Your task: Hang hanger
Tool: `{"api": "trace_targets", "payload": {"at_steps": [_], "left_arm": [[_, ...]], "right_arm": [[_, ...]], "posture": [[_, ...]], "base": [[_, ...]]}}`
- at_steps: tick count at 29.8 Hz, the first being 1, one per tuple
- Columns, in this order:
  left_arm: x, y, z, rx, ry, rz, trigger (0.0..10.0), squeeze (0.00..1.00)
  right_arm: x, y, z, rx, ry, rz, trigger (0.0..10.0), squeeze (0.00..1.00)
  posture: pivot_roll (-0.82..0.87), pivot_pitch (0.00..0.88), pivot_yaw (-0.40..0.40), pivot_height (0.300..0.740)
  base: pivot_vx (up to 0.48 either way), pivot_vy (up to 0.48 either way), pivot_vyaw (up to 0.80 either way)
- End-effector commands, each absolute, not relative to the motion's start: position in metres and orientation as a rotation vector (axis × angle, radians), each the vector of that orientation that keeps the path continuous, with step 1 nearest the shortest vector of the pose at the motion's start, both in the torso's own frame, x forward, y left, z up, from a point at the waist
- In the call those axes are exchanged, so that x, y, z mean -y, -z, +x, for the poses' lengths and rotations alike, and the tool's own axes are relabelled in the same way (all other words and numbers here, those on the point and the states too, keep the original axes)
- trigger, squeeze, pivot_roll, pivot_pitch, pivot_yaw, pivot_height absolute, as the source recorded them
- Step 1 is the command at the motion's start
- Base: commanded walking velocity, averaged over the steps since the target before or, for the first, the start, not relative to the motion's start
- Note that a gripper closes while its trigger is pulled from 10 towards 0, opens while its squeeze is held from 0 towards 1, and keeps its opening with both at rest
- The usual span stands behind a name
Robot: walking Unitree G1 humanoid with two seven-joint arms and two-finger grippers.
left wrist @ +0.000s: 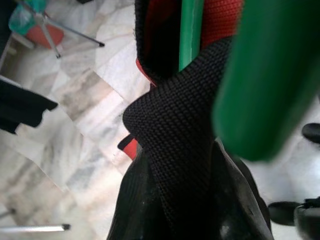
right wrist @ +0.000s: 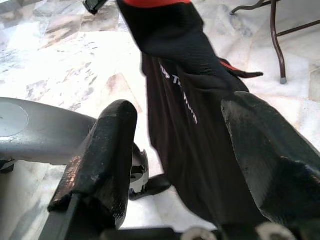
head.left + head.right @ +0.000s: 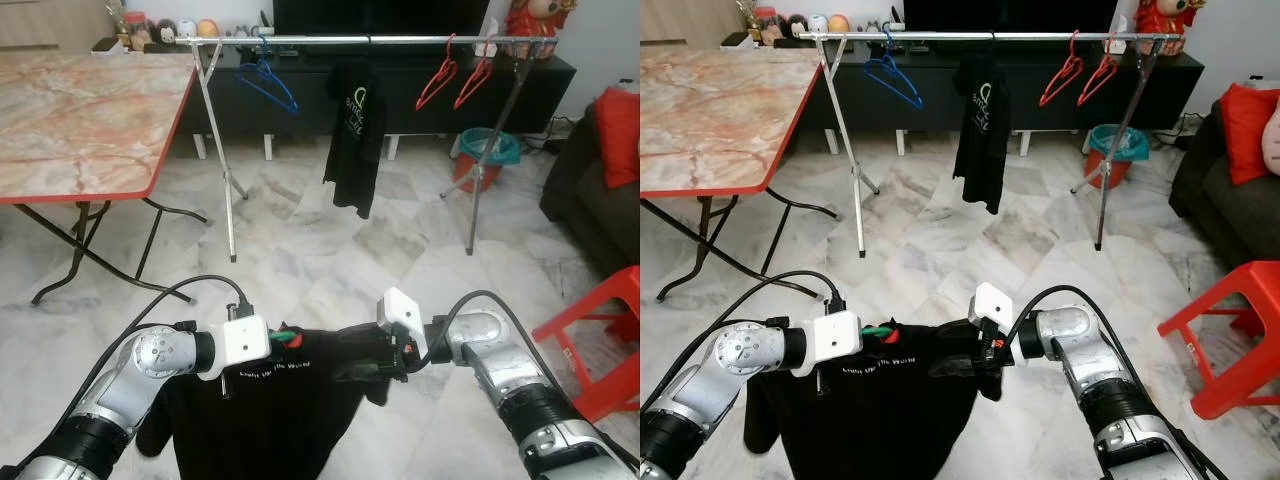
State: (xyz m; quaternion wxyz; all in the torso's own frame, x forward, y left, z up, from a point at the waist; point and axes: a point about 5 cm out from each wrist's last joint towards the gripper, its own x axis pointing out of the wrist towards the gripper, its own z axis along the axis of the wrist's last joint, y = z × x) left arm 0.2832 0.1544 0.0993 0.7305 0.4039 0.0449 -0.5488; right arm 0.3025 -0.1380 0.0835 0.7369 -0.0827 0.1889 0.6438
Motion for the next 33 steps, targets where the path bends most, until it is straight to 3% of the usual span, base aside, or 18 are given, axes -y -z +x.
{"api": "trace_targets", "payload": {"at_steps": [1,2,3,4,13,18,21,33], "left_arm": [[-0.150,-0.109,0.284,-0.037,1.244,0.973,6.5,0.00],[-0.152,-0.106,0.282,-0.044,1.269,1.010,10.0,0.00],[-0.153,-0.104,0.281,-0.044,1.276,1.022,10.0,0.00],[-0.154,-0.102,0.281,-0.046,1.279,1.028,10.0,0.00],[-0.158,-0.090,0.271,0.051,1.364,1.219,10.0,0.00],[-0.155,-0.108,0.271,0.279,1.353,1.312,10.0,0.00],[-0.154,-0.117,0.270,0.398,1.341,1.343,10.0,0.00],[-0.153,-0.126,0.264,0.573,1.406,1.403,10.0,0.00]], "right_arm": [[0.139,-0.090,0.305,-0.388,-1.415,-0.214,10.0,1.00],[0.139,-0.093,0.306,-0.378,-1.417,-0.223,10.0,0.14],[0.139,-0.093,0.306,-0.374,-1.419,-0.227,10.0,0.14],[0.139,-0.095,0.306,-0.369,-1.423,-0.230,10.0,0.00],[0.148,-0.103,0.309,-0.382,-1.446,-0.331,10.0,0.00],[0.155,-0.093,0.309,-0.438,-1.421,-0.412,10.0,0.00],[0.153,-0.086,0.306,-0.460,-1.429,-0.421,10.0,0.00],[0.152,-0.073,0.301,-0.510,-1.443,-0.426,10.0,0.00]], "posture": [[0.02,0.000,-0.010,0.740],[0.02,0.000,-0.009,0.740],[0.02,0.000,-0.009,0.740],[0.02,0.000,-0.009,0.740],[0.01,0.000,-0.013,0.740],[0.02,0.000,-0.010,0.740],[0.02,0.000,-0.007,0.740],[0.03,0.000,-0.003,0.740]], "base": [[0.000,0.000,0.00],[0.000,0.000,0.00],[0.000,0.000,0.00],[0.000,0.000,0.00],[0.000,0.000,0.00],[0.000,0.000,0.00],[0.000,0.000,0.00],[0.000,0.000,0.00]]}}
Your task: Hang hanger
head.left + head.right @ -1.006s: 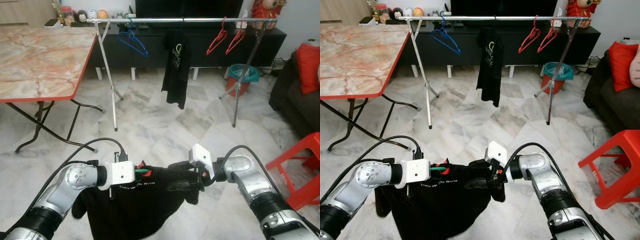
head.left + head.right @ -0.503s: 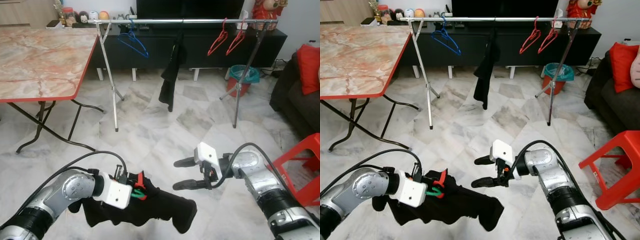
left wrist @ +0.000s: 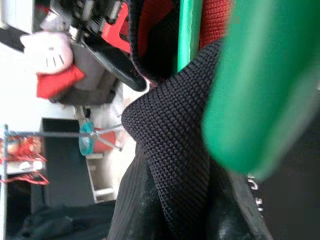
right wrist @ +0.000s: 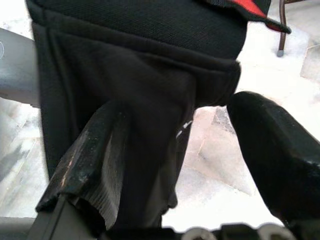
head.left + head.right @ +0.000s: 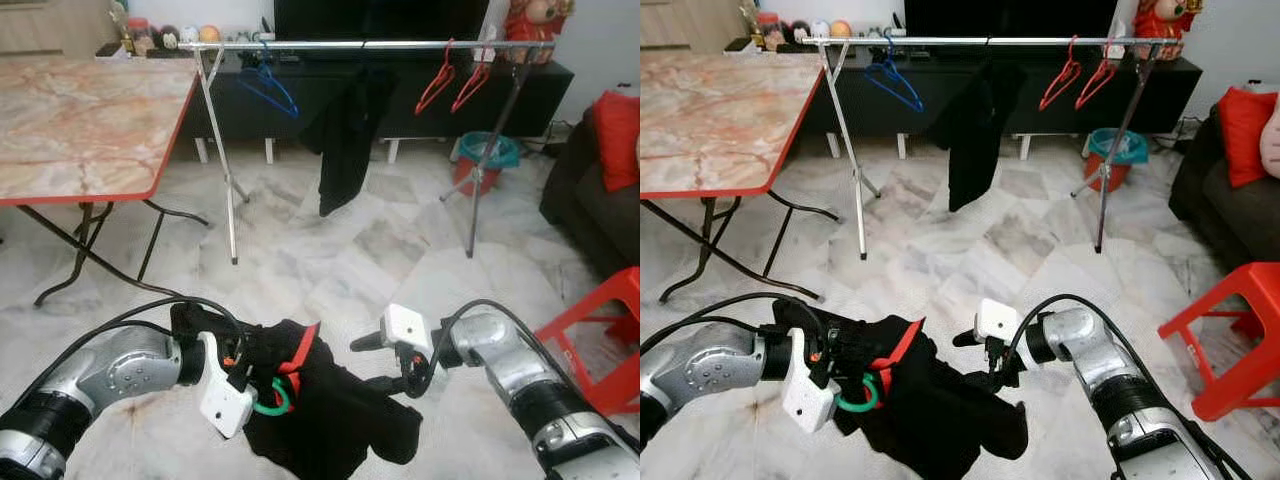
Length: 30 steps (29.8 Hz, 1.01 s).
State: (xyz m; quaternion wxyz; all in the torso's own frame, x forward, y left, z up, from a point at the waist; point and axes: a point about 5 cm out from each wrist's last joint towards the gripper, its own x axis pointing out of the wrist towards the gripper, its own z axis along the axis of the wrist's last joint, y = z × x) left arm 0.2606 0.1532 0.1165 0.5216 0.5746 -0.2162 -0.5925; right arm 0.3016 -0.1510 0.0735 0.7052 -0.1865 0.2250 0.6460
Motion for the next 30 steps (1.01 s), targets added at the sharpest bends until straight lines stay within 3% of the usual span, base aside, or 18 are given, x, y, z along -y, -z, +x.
{"api": "trace_targets", "payload": {"at_steps": [1,15,26,30], "left_arm": [[-0.153,-0.127,0.264,0.580,1.406,1.407,10.0,0.00],[-0.143,-0.131,0.265,0.645,1.408,1.379,10.0,0.00],[-0.143,-0.130,0.264,0.616,1.397,1.335,10.0,0.00],[-0.144,-0.128,0.262,0.606,1.416,1.329,10.0,0.00]], "right_arm": [[0.152,-0.072,0.300,-0.517,-1.445,-0.423,10.0,0.00],[0.157,-0.056,0.304,-0.513,-1.274,-0.373,10.0,0.00],[0.153,-0.069,0.309,-0.397,-1.248,0.076,10.0,0.00],[0.159,-0.071,0.308,-0.403,-1.269,0.091,10.0,0.00]], "posture": [[0.03,0.000,-0.003,0.740],[0.04,0.000,-0.006,0.740],[0.05,0.000,-0.008,0.740],[0.04,0.000,-0.008,0.740]], "base": [[0.000,0.000,0.00],[0.000,0.000,0.00],[0.000,0.000,0.00],[0.000,0.000,0.00]]}}
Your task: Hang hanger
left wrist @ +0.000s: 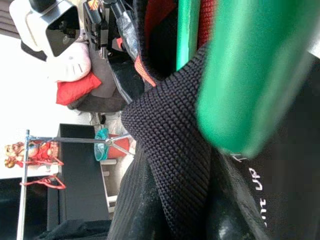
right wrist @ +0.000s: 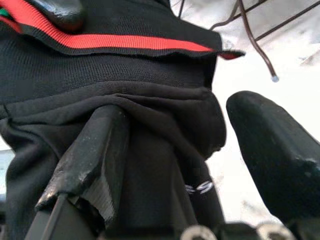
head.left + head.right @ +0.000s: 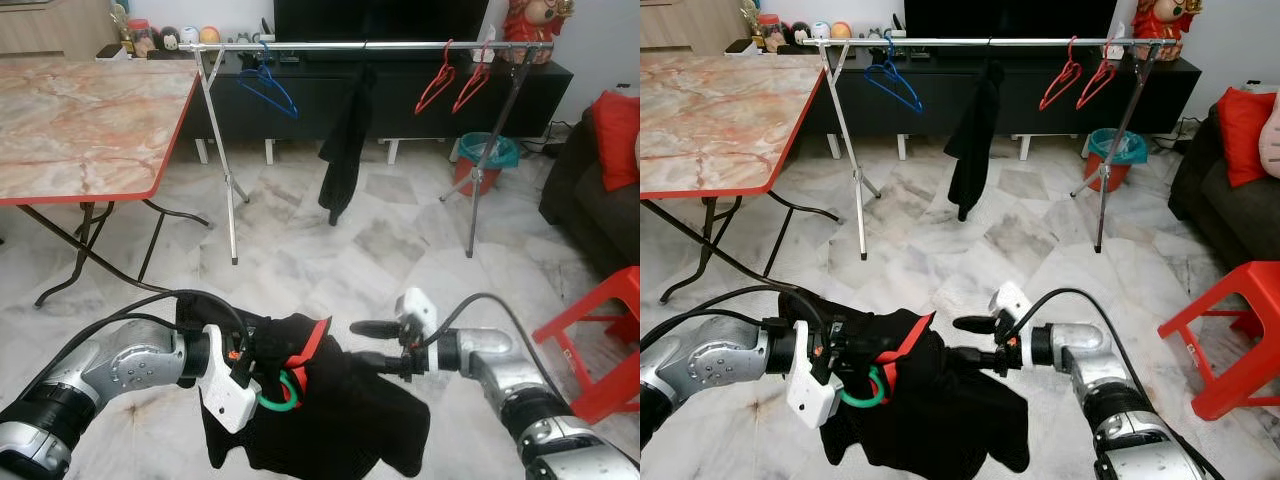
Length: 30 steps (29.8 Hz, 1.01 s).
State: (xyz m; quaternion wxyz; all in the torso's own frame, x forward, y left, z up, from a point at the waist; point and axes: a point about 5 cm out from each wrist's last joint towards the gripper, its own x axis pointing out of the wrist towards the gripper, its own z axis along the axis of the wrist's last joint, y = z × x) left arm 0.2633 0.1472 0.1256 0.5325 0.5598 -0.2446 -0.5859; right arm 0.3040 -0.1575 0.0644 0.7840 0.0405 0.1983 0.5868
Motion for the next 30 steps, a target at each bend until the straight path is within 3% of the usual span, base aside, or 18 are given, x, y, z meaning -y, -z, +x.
{"api": "trace_targets", "payload": {"at_steps": [1,12,17,30], "left_arm": [[-0.145,-0.127,0.261,0.603,1.427,1.330,10.0,0.00],[-0.159,-0.115,0.236,0.545,1.663,1.356,10.0,0.00],[-0.154,-0.123,0.232,0.580,1.689,1.344,10.0,0.00],[-0.145,-0.141,0.230,0.635,1.700,1.336,10.0,0.00]], "right_arm": [[0.161,-0.071,0.308,-0.410,-1.268,0.084,10.0,0.00],[0.181,-0.058,0.303,-0.548,-1.223,-0.164,10.0,0.00],[0.179,-0.054,0.300,-0.553,-1.244,-0.249,10.0,0.00],[0.162,-0.053,0.291,-0.552,-1.418,-0.065,10.0,0.00]], "posture": [[0.04,0.000,-0.007,0.740],[0.05,0.000,0.000,0.740],[0.05,0.000,0.003,0.740],[0.07,0.000,0.008,0.740]], "base": [[0.000,0.000,0.00],[0.000,0.000,0.00],[0.000,0.000,0.00],[0.000,0.000,0.00]]}}
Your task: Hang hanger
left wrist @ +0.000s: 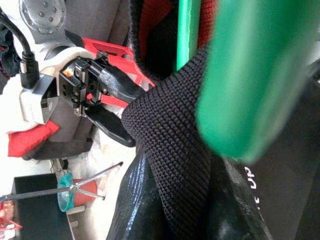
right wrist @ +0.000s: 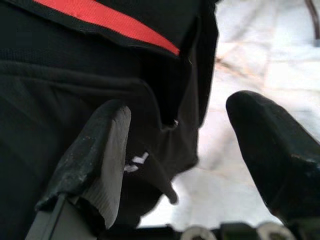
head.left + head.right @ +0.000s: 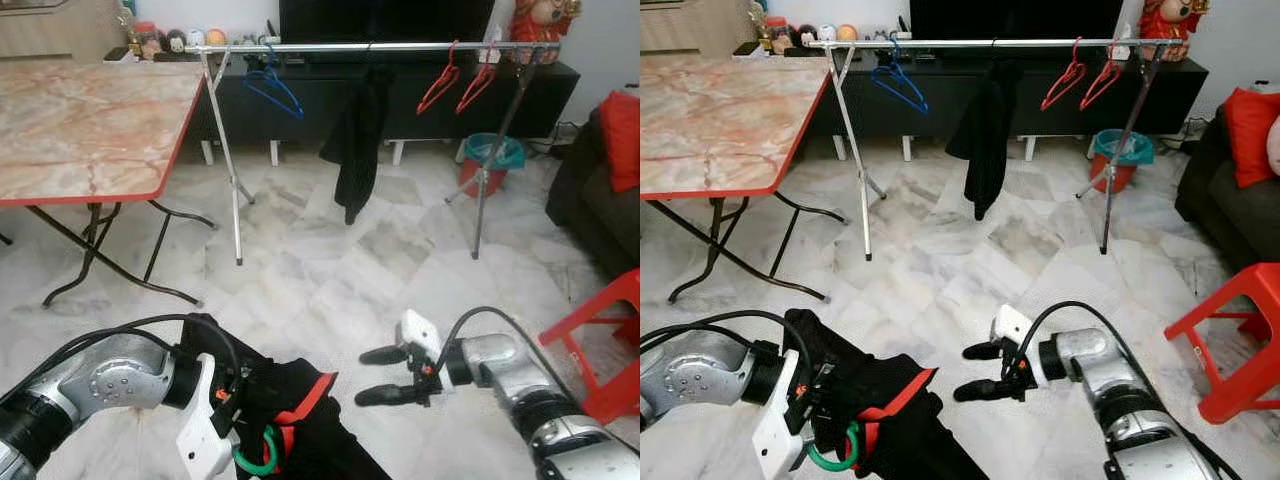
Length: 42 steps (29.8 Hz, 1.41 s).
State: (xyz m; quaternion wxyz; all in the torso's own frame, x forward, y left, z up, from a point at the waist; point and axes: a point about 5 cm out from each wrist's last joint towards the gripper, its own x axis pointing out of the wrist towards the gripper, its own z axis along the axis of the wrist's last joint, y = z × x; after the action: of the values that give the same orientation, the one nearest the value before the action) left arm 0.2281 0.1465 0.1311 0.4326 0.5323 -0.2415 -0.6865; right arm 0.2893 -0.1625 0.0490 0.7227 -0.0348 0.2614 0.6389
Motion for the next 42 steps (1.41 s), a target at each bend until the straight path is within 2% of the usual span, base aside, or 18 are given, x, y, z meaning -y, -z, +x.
{"api": "trace_targets", "payload": {"at_steps": [1,16,20,25,36,37,38,42], "left_arm": [[-0.145,-0.142,0.230,0.637,1.699,1.335,10.0,0.00],[-0.133,-0.153,0.230,0.646,1.699,1.301,10.0,0.00],[-0.132,-0.154,0.230,0.643,1.701,1.287,10.0,0.00],[-0.132,-0.155,0.229,0.623,1.699,1.272,10.0,0.00],[-0.132,-0.152,0.229,0.579,1.707,1.258,10.0,0.00],[-0.131,-0.152,0.230,0.574,1.709,1.255,10.0,0.00],[-0.131,-0.152,0.230,0.572,1.711,1.253,10.0,0.00],[-0.131,-0.151,0.230,0.551,1.717,1.251,10.0,0.00]], "right_arm": [[0.160,-0.054,0.291,-0.547,-1.433,-0.024,10.0,0.00],[0.153,-0.043,0.277,-0.604,-1.501,0.190,10.0,0.00],[0.151,-0.042,0.277,-0.595,-1.477,0.264,10.0,0.00],[0.149,-0.044,0.279,-0.548,-1.404,0.465,10.0,0.00],[0.155,-0.034,0.269,-0.577,-1.346,0.589,10.0,0.00],[0.154,-0.033,0.268,-0.589,-1.357,0.602,2.4,0.00],[0.154,-0.033,0.267,-0.593,-1.361,0.611,0.0,0.00],[0.155,-0.031,0.264,-0.609,-1.376,0.619,0.0,0.00]], "posture": [[0.08,0.000,0.009,0.740],[0.09,0.000,0.007,0.740],[0.09,0.000,0.007,0.740],[0.09,0.000,0.007,0.740],[0.09,0.000,0.009,0.740],[0.09,0.000,0.010,0.740],[0.08,0.000,0.010,0.740],[0.09,0.000,0.011,0.740]], "base": [[0.000,0.000,0.00],[0.000,0.000,0.00],[0.000,0.000,0.00],[0.000,0.000,0.00],[0.000,0.000,0.00],[0.000,0.000,0.00],[0.000,0.000,0.00],[0.000,0.000,0.00]]}}
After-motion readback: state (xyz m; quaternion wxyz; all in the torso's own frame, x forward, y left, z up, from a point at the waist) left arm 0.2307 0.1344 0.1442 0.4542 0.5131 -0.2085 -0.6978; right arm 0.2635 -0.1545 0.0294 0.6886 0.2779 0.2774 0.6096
